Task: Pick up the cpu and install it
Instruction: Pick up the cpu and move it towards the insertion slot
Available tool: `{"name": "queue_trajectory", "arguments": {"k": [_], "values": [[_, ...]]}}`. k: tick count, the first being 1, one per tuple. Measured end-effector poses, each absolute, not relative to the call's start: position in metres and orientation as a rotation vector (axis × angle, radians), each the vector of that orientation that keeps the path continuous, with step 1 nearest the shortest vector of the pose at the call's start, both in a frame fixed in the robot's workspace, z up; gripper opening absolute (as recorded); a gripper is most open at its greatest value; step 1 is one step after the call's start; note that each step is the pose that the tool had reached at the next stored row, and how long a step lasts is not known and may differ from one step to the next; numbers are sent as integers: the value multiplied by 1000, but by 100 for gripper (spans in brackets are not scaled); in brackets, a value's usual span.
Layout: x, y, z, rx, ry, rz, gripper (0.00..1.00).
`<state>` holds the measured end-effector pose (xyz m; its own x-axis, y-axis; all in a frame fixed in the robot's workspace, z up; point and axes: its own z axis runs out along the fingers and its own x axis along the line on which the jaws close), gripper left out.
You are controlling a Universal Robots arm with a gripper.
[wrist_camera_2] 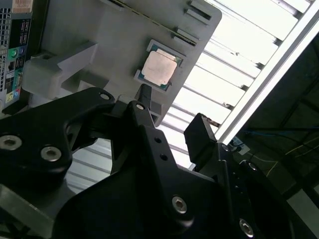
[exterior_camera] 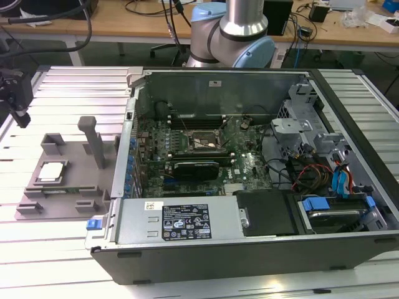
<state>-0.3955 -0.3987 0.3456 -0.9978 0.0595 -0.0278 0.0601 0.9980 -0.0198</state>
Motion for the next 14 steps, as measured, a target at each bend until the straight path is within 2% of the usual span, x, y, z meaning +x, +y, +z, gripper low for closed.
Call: {"name": "queue_trajectory", "arguments": {"k": [14], "values": [[-395,-399,336,93,3113,-32,54]]}}
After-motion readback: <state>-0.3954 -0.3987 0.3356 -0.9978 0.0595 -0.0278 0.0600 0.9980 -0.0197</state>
